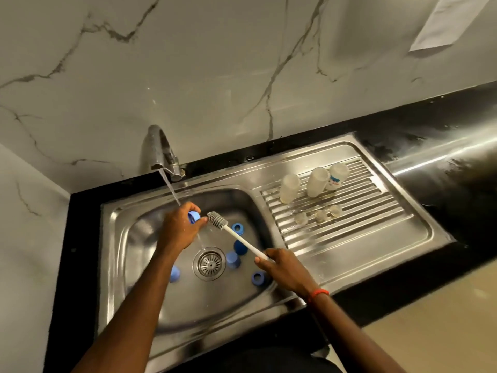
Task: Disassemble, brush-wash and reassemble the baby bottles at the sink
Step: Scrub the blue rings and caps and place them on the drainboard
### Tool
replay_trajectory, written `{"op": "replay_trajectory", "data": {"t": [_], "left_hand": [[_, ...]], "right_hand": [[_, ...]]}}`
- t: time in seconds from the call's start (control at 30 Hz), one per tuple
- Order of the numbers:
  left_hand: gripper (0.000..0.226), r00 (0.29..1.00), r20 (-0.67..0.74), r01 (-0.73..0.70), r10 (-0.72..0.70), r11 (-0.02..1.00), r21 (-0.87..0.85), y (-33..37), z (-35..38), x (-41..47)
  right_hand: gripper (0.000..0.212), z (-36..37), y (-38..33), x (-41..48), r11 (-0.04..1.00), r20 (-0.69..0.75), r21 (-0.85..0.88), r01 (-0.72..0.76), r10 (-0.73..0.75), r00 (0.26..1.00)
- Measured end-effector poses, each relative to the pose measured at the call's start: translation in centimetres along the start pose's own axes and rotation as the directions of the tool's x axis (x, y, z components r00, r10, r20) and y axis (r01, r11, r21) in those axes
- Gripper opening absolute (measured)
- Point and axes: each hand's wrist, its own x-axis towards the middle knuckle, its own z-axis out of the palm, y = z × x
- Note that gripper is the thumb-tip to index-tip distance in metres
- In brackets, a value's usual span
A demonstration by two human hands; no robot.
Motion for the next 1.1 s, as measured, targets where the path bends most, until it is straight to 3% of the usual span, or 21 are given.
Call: {"op": "replay_trajectory", "data": {"t": [0.2,0.4,0.53,0.67,0.77,0.83,0.93,1.1], "left_hand": [[0.032,0.997,-0.061,0.023,-0.047,0.939,-0.343,2.2,1.3,-2.3],[0.027,0.995,0.090,0.008,0.035,0.899,-0.438,7.1,5.4,-4.8],[0.024,0.984,0.173,0.071,0.038,0.813,-0.578,9.8,8.6,-5.9],[0.024,0.973,0.217,0.051,0.084,0.831,-0.555,12.0,11.7,-6.5],[0.007,0.960,0.151,-0.139,0.235,0.871,-0.472,13.1,13.6,-6.9],[0.009,0.957,0.074,-0.218,0.281,0.864,-0.454,13.9,14.7,-7.1],[0.031,0.965,0.124,-0.119,0.229,0.810,-0.574,14.8,16.4,-7.0],[0.053,0.973,0.148,-0.076,0.178,0.851,-0.520,15.5,18.7,-6.3]], "right_hand": [[0.025,-1.3,-0.3,-1.4,0.995,-0.043,0.092,0.036,-0.032,0.999],[0.023,-2.9,-0.1,-1.9,0.990,-0.114,0.086,0.116,-0.106,0.988],[0.020,-3.9,0.3,-2.5,0.978,-0.149,0.140,0.157,-0.136,0.980],[0.020,-4.4,1.4,-3.2,0.964,-0.196,0.175,0.201,-0.166,0.966],[0.028,-4.8,2.4,-4.0,0.954,-0.208,0.234,0.190,-0.141,0.968],[0.028,-5.1,3.2,-4.5,0.943,-0.204,0.286,0.171,-0.114,0.972],[0.028,-5.7,4.5,-5.4,0.932,-0.206,0.328,0.155,-0.090,0.974],[0.019,-6.0,6.4,-6.1,0.920,-0.197,0.374,0.119,-0.046,0.979]]}}
